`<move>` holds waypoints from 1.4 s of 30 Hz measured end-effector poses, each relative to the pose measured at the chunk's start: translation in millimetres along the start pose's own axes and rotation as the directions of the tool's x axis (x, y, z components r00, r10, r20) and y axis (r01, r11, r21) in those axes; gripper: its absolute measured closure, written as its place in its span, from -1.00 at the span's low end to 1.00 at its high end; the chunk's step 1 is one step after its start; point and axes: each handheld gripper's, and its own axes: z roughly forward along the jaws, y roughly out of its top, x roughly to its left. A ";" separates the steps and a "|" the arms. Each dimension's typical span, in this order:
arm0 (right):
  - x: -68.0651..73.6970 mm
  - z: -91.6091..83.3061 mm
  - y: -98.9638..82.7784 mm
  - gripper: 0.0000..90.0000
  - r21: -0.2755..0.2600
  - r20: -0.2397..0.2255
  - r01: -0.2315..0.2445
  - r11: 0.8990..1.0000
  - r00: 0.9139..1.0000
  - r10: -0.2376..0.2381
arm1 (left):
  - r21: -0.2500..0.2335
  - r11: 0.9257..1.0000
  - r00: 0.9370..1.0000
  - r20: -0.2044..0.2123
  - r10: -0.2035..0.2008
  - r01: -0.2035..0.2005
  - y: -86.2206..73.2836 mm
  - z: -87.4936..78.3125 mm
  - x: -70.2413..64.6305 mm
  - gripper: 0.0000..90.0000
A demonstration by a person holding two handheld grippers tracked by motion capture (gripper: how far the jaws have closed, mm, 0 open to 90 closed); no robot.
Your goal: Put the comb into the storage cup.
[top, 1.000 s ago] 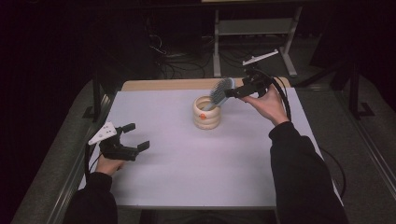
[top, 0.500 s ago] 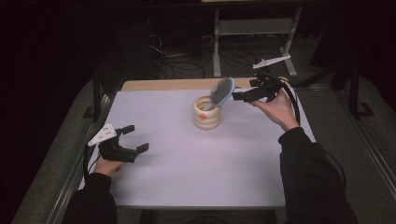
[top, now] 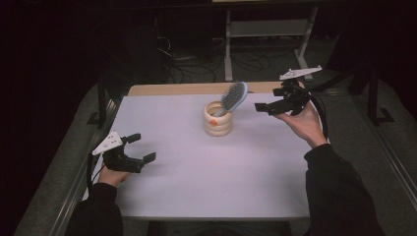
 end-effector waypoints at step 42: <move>1.7 -28.4 -91.1 -1.00 -0.052 0.014 -0.027 0.998 1.000 0.028 | -0.007 1.000 0.999 -0.045 0.003 -0.004 -1.7 -8.0 2.2 -1.00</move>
